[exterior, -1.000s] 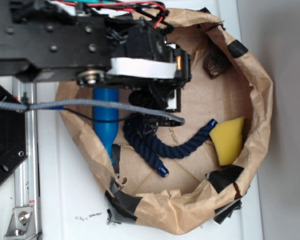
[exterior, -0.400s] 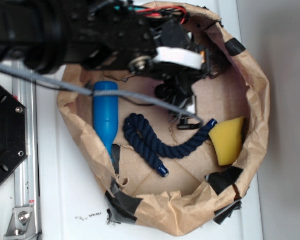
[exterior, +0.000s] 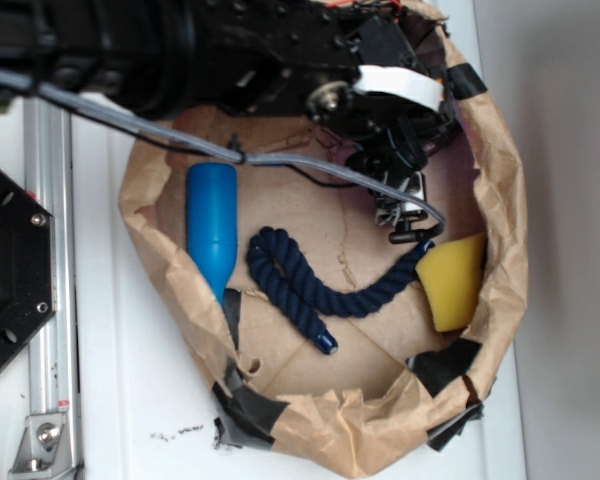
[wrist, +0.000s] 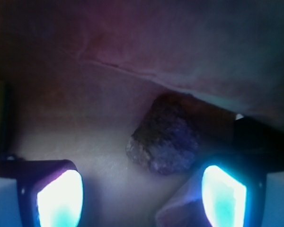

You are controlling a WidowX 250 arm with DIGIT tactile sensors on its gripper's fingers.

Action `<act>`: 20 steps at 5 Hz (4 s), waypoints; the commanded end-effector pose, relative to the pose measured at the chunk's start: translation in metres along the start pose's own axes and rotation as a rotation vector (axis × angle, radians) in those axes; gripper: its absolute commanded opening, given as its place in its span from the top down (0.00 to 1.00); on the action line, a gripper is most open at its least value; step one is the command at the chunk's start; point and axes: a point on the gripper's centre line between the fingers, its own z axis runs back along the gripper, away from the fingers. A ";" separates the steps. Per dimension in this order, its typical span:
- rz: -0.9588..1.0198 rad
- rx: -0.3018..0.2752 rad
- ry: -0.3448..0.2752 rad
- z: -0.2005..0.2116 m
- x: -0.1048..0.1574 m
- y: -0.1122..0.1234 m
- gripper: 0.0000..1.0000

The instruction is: Grab the rock.

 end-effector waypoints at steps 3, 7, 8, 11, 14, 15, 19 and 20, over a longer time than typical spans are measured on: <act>0.007 0.046 -0.072 0.010 0.035 0.018 0.00; 0.033 0.045 -0.074 0.003 0.026 0.021 1.00; 0.031 0.048 -0.062 0.005 0.023 0.020 1.00; -0.028 0.011 0.180 0.092 -0.010 -0.023 1.00; -0.031 0.000 0.139 0.099 -0.008 -0.030 0.00; -0.035 0.036 0.128 0.084 -0.003 -0.019 0.00; -0.106 0.040 0.064 0.022 0.018 0.005 0.00; -0.106 0.011 0.063 0.011 0.021 0.010 0.00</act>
